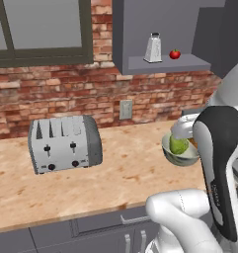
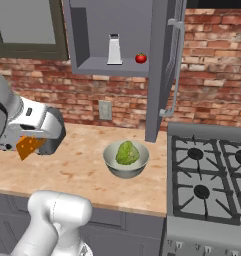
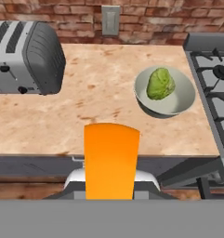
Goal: Pick the cheese from the fridge and the cheese grater from the cabinet and place them next to the salad bowl.
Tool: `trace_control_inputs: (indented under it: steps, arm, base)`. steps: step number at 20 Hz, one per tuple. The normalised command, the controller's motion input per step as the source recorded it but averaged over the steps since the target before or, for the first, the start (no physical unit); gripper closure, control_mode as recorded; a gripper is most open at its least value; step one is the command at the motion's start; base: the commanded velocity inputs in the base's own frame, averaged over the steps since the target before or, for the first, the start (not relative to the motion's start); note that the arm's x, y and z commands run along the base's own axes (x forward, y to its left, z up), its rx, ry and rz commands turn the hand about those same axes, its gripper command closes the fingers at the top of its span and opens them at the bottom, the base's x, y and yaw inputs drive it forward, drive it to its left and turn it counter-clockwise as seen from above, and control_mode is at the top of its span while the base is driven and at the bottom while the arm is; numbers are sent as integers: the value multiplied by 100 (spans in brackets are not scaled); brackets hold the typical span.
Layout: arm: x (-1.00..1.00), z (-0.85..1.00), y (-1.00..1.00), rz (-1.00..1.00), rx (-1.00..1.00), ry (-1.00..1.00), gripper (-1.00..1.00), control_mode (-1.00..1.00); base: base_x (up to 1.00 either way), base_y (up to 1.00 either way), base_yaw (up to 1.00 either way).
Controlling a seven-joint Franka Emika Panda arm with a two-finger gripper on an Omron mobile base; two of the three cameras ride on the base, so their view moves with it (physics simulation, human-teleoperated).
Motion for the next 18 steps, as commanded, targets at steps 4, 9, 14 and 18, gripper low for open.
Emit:
trace_control_inputs:
  steps: [4, 9, 14, 18]
  arm:
    - [92, 20, 41, -1, -12, 49, 100, -100]
    - [25, 2, -1, 0, -2, 25, 100, -100]
    - [6, -58, -7, 0, 0, 1, 100, -100]
    - [8, -98, 0, 0, 0, -12, 100, -100]
  base:
    - [0, 0, 0]
    - [0, 0, 0]
    - [0, 0, 0]
    - [0, 0, 0]
